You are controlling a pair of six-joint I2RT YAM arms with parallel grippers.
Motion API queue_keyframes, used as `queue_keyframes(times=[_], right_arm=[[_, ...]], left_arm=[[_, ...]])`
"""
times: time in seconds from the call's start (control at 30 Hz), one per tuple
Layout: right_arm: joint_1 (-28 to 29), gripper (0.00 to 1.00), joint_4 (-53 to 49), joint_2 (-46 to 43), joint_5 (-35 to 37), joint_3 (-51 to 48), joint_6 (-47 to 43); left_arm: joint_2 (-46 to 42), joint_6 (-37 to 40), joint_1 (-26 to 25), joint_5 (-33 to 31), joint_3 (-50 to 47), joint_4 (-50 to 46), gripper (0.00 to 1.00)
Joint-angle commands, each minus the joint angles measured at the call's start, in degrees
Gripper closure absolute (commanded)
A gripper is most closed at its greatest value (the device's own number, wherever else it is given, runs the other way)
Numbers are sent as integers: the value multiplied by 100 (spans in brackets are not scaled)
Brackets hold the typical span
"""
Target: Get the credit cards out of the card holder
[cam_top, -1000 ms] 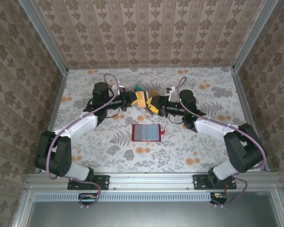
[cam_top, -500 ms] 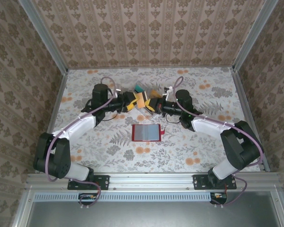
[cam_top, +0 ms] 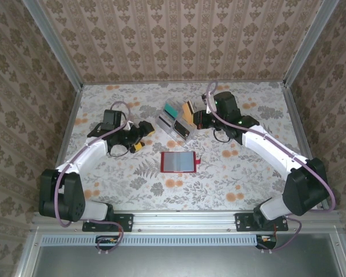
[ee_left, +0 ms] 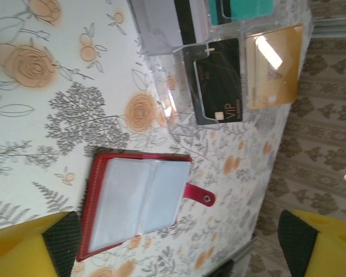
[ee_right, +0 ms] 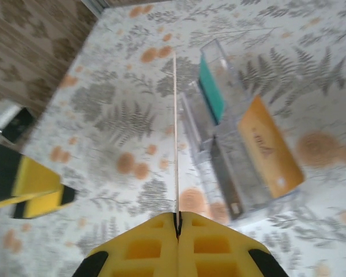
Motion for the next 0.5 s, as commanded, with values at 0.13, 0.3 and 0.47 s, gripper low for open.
queue_keyframes(times=[0.13, 0.3, 0.47], right_arm=[[-16, 100, -689, 705, 837, 663, -2187], [-47, 100, -837, 1090, 932, 970, -2616], [-126, 100, -867, 1347, 925, 1194, -2744]], left_arm=[[-29, 624, 71, -134, 216, -455, 0], [-19, 754, 71, -91, 215, -569, 0], [5, 759, 71, -78, 167, -575, 0]])
